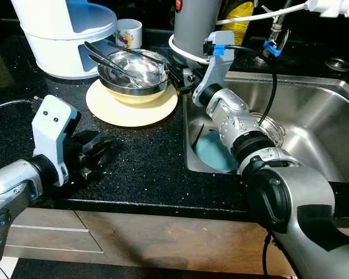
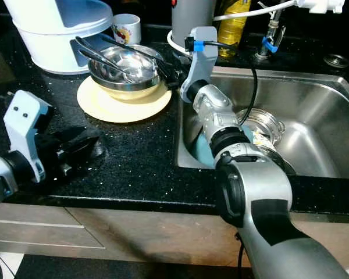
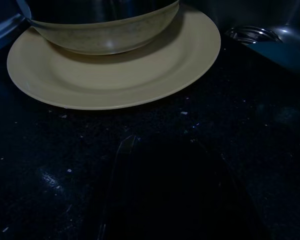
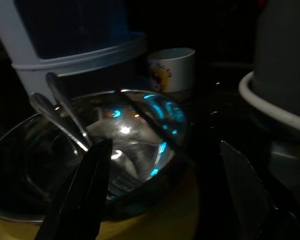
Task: Kitchen organization
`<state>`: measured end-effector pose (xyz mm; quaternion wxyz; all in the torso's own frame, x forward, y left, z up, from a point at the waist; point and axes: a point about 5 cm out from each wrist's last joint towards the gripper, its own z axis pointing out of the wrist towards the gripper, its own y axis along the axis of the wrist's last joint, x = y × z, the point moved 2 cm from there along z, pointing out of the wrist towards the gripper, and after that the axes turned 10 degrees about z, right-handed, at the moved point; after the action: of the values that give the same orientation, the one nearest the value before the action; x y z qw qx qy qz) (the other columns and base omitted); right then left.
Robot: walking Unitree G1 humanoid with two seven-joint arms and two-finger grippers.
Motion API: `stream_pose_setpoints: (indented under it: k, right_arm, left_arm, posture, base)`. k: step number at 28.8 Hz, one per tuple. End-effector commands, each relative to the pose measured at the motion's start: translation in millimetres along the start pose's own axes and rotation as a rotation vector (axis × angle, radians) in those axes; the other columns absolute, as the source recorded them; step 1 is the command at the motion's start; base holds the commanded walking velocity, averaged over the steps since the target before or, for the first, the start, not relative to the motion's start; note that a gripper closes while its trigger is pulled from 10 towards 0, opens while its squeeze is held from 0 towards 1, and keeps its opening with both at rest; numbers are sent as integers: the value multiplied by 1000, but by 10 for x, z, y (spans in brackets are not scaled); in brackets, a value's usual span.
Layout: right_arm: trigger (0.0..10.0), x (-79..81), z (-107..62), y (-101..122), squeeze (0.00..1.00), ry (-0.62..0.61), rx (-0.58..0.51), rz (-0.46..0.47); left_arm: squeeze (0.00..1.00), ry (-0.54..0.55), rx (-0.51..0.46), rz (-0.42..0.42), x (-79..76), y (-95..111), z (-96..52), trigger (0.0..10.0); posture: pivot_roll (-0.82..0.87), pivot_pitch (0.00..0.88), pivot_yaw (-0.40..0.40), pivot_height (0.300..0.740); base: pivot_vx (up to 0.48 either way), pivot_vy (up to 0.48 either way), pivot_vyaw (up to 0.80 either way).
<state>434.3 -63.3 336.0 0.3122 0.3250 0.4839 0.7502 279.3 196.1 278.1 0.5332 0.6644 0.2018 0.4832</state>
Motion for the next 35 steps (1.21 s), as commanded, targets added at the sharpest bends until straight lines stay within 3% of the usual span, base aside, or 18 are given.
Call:
stream_pose_setpoints:
  k: [1, 3, 4, 5, 6, 7, 28, 32, 35]
  right_arm:
    - [10000, 10, 0, -59, 0, 3, 31, -2]
    - [10000, -5, -2, -58, 0, -11, 33, -2]
    - [5765, -19, -4, -56, 0, -24, 33, 2]
    - [5765, -29, -6, -56, 0, -33, 34, 5]
    - [1569, -37, -8, -56, 0, -38, 35, 5]
    - [0, -41, -10, -57, 0, -40, 37, 3]
    - [0, -21, 8, 31, 0, -21, 2, 51]
    - [0, -1, 16, 149, 0, 23, -56, 135]
    - [0, 4, 17, 170, 0, 32, -65, 147]
  left_arm:
    - [0, -2, 0, 15, -3, 33, -42, 10000]
    - [0, -3, 1, 16, -5, 35, -43, 10000]
    - [0, -3, 1, 16, -6, 35, -43, 10000]
    - [0, -3, 2, 17, -7, 35, -44, 10000]
    - [0, -3, 2, 17, -9, 35, -45, 10000]
    - [0, -4, 2, 17, -9, 35, -45, 10000]
    - [0, -11, 0, 17, 5, 36, -31, 10000]
    - [0, -13, -7, 11, 5, 41, -27, 10000]
    - [0, -15, -9, 9, 4, 42, -25, 10000]
  posture:
    - [203, 255, -59, 740]
    - [204, 253, -60, 740]
    - [203, 252, -59, 740]
    - [204, 253, -59, 740]
    - [204, 251, -59, 740]
    - [204, 251, -59, 740]
    - [203, 250, -54, 740]
    - [200, 249, -50, 740]
    - [200, 249, -50, 740]
  base:
    - [0, 0, 0]
    - [0, 0, 0]
    - [0, 0, 0]
    - [0, 0, 0]
    - [0, 0, 0]
    - [0, 0, 0]
    - [0, 0, 0]
    - [0, 0, 0]
    - [0, 0, 0]
